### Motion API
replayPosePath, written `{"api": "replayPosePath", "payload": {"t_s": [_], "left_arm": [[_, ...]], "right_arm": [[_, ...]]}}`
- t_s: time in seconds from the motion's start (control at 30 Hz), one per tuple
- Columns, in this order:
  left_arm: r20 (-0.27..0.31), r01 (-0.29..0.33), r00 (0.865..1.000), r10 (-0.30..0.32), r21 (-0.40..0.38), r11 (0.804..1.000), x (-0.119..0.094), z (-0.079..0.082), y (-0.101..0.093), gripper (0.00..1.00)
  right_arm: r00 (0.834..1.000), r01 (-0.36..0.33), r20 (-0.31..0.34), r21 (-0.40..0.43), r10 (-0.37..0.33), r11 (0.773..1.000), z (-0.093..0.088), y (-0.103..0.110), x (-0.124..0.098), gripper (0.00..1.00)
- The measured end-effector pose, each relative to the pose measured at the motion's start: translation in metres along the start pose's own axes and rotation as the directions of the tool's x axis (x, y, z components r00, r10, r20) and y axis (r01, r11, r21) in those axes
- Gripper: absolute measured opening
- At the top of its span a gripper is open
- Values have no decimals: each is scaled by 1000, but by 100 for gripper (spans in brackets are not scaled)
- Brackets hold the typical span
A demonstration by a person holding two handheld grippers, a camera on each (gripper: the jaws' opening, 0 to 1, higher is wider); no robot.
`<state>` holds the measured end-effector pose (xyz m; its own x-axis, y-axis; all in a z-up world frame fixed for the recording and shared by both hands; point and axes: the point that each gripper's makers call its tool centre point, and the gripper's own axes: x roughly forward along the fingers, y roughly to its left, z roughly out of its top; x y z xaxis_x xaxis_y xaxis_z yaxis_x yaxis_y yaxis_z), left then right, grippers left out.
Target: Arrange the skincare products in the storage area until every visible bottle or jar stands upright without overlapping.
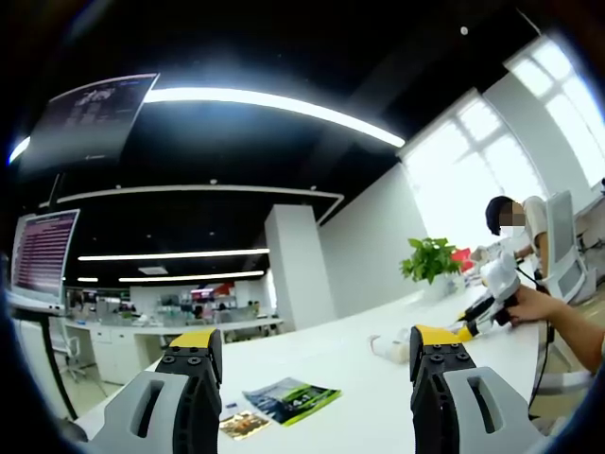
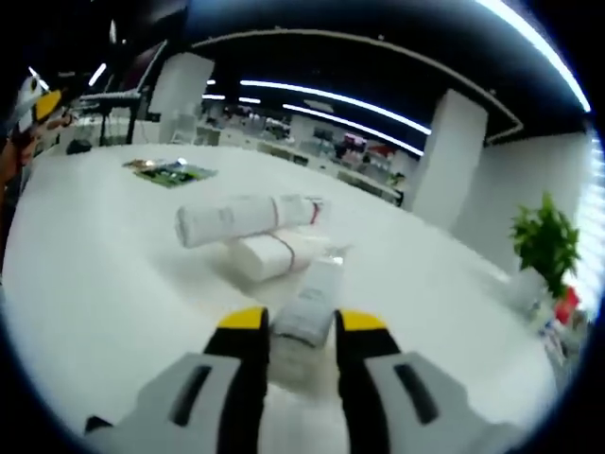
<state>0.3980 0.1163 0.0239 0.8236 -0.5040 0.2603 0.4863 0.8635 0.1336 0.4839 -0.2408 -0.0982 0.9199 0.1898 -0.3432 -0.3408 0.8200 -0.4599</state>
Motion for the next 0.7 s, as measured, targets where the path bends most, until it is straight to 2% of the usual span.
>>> {"api": "replayPosePath", "payload": {"t_s": [0.07, 0.17, 0.27, 0.43, 0.57, 0.7], "left_arm": [[-1, 0, 1000, 0, 0, 1000, 0, 0, 0, 83], [0, -2, 1000, 2, 0, 1000, 0, 0, 1, 83], [0, 0, 1000, 0, 0, 1000, 0, 0, 0, 83], [2, -2, 1000, 2, -1, 1000, 0, 0, 1, 83], [3, -3, 1000, 3, -3, 1000, -1, 0, 1, 83], [2, -3, 1000, 3, -1, 1000, -1, 0, 2, 83]], "right_arm": [[999, 23, -24, -23, -23, 999, -2, -3, -2, 25], [997, 47, -54, -117, -54, 992, -2, -5, -3, 24], [992, 71, -85, -243, -94, 967, 0, -7, -4, 24], [985, 93, -109, -324, -135, 941, 1, -1, -15, 23], [984, 115, -83, -367, -156, 923, 11, 0, -19, 22], [982, 115, -93, -396, -165, 911, 10, 2, -20, 22]]}}
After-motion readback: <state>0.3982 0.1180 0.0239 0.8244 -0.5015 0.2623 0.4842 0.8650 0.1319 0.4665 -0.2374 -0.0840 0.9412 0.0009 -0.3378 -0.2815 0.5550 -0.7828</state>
